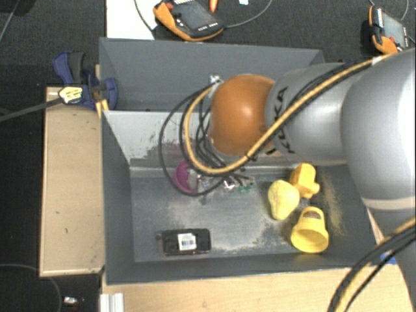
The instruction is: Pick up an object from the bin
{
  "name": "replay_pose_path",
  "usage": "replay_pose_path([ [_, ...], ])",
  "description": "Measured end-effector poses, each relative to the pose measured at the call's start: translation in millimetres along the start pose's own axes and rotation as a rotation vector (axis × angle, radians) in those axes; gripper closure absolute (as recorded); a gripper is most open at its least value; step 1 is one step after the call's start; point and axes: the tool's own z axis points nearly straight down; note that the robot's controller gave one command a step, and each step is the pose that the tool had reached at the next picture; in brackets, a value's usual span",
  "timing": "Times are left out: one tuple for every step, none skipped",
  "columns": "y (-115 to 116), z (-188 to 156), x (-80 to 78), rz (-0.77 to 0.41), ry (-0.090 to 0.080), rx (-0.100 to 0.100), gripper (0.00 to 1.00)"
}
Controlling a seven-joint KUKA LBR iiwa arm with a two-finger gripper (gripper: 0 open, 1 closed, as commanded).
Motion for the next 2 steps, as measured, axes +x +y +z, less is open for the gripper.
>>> replay_pose_path([
  [19.1, -14.8, -11.4, -0.034, 0.000, -0.001, 1.00],
  [0.4, -30.2, -0.4, 0.001, 0.001, 0.000, 1.00],
])
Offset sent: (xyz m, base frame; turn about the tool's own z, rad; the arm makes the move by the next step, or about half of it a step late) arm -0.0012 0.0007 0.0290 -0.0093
